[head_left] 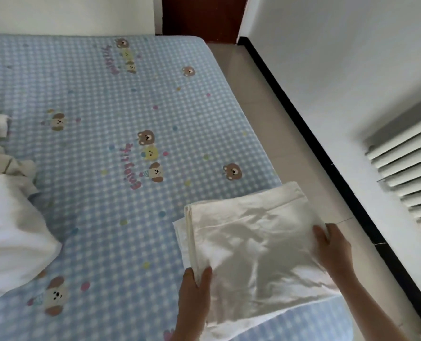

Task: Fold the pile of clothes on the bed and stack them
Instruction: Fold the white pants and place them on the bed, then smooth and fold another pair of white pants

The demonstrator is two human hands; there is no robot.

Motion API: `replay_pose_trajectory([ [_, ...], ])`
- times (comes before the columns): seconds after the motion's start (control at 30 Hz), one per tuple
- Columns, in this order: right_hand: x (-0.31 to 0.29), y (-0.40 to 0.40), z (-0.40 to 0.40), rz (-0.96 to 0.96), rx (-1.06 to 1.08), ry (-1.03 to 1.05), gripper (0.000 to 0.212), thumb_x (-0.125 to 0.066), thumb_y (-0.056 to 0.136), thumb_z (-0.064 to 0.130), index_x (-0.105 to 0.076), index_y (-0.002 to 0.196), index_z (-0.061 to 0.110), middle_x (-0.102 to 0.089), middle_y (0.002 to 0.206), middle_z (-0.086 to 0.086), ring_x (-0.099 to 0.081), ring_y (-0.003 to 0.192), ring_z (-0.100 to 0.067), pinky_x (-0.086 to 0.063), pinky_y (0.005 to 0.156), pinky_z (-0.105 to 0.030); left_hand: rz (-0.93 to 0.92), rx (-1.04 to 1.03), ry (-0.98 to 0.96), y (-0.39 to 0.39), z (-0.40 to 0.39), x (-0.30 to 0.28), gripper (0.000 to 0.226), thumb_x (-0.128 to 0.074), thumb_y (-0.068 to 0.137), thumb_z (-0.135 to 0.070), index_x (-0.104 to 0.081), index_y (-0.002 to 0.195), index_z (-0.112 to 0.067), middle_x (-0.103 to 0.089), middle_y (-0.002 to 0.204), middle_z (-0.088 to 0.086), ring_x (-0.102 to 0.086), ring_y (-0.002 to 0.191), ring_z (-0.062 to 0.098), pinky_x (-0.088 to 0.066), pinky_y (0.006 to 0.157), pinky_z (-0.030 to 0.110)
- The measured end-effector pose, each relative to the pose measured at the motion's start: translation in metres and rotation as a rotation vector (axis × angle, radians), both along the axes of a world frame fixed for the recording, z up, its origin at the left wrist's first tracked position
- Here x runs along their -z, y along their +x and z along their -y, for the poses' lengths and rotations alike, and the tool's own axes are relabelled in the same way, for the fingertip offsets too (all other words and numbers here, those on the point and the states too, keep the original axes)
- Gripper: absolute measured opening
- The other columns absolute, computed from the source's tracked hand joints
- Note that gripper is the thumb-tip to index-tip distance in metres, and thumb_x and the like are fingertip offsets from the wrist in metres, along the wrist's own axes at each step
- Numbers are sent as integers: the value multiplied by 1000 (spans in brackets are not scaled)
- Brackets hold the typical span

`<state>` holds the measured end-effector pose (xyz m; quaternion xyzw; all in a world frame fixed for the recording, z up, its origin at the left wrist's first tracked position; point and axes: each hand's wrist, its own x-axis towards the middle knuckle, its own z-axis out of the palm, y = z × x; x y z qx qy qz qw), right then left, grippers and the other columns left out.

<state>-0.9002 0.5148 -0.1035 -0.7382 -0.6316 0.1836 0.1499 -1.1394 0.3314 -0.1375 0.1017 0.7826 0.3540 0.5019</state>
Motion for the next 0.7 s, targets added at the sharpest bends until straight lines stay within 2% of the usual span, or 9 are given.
replay_pose_trajectory([
  [0.1,18,-10,-2,126,5,-77,35,-61,89,14,-50,118,-3,-50,118,-29,-51,105,-48,-44,83,-48,-93,142,-69,0,3,16,62,-65,86,-27,-38,135,-2,-55,128,20,-55,113,32,-42,98,37],
  [0.2,26,-32,26,317,-228,25,61,-55,92,35,-35,143,9,-31,147,-21,-32,134,-43,-32,103,-56,-711,482,193,0,14,23,91,-82,66,-28,-37,142,-7,-37,144,24,-33,132,34,-26,108,36],
  [0.27,32,-45,46,384,-373,-80,70,-27,91,58,-23,150,21,-17,157,-12,-17,144,-34,-20,109,-58,-902,841,319,5,14,26,91,-79,58,-49,-47,137,-14,-21,154,16,-12,143,28,-15,110,33],
  [0.33,45,-47,55,460,-411,-218,87,12,78,72,-4,151,27,1,160,-4,-3,147,-27,-12,112,-59,-856,983,297,9,10,40,91,-73,53,-62,-56,129,-15,5,158,12,6,146,23,-8,110,32],
  [0.4,62,-44,56,529,-413,-248,96,29,65,74,9,148,29,14,158,0,4,147,-23,-10,115,-55,-863,1080,201,11,6,55,104,-69,50,-70,-50,134,-10,13,157,13,12,145,23,-4,110,32],
  [0.5,64,-48,55,515,-395,-298,77,3,82,72,12,145,29,13,158,-1,3,147,-23,-11,116,-53,-941,1165,191,11,-1,70,95,-65,51,-74,-58,128,-19,-36,149,13,-4,144,23,-4,110,33],
  [0.57,54,-55,54,572,-414,-305,72,-22,94,60,5,149,24,7,159,-5,0,147,-25,-15,115,-53,-909,1221,197,5,-5,59,81,-63,47,-78,-69,112,-30,-62,126,-2,-40,132,16,-25,108,27],
  [0.63,34,-75,58,489,-391,-224,73,-29,94,56,-26,148,7,-19,156,-16,-22,143,-33,-27,109,-56,-913,1197,227,-15,0,43,68,-68,41,-77,-75,94,-36,-70,110,-12,-64,105,4,-50,85,18],
  [0.7,19,-100,68,304,-409,-72,66,-37,92,47,-58,122,-8,-53,130,-30,-53,117,-48,-45,88,-61,-834,1028,265,-47,25,33,55,-76,44,-68,-76,88,-34,-71,101,-17,-67,89,-2,-53,74,13],
])
